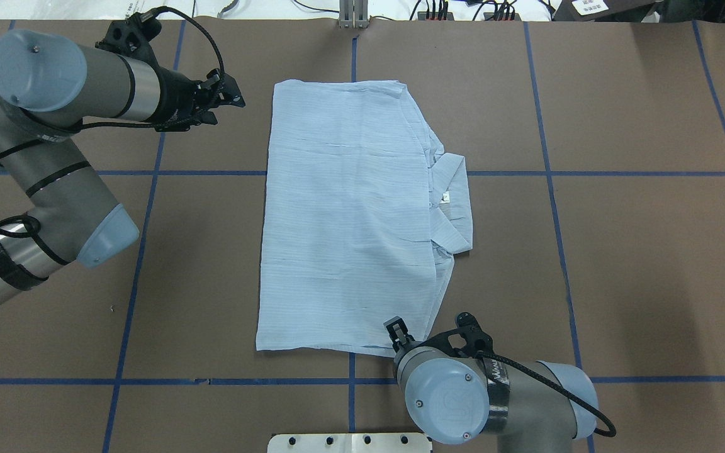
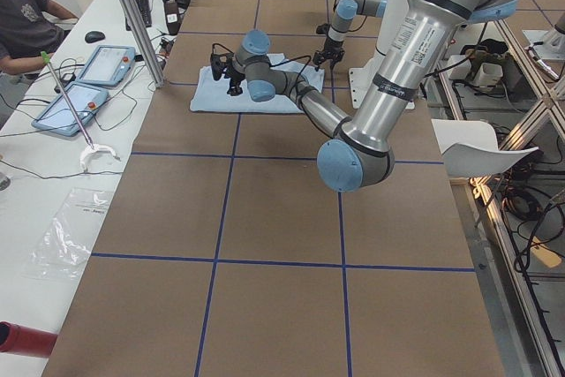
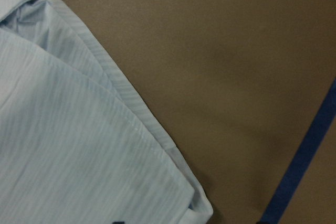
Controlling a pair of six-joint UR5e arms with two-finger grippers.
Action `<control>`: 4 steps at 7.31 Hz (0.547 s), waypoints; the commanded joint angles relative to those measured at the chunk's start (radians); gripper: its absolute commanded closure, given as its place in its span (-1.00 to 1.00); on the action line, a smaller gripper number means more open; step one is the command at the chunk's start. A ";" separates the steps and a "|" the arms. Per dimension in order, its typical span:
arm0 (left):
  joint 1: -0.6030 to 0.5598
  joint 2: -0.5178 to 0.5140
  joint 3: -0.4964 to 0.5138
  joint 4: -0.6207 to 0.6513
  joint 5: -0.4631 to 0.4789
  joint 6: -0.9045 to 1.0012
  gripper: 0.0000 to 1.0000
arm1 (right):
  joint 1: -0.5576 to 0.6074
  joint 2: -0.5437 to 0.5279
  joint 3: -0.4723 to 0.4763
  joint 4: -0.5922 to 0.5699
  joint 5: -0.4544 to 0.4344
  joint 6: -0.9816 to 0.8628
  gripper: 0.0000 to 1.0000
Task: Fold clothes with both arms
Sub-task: 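Move the right gripper to the shirt corner nearest the robot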
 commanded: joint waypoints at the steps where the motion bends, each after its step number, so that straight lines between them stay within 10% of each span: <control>1: -0.002 0.000 -0.018 0.001 -0.001 0.000 -0.32 | 0.006 0.001 -0.006 0.002 -0.001 0.005 -0.74; 4: -0.002 0.001 -0.031 0.023 -0.003 0.000 -0.32 | 0.016 0.018 -0.009 0.002 -0.001 -0.006 -0.70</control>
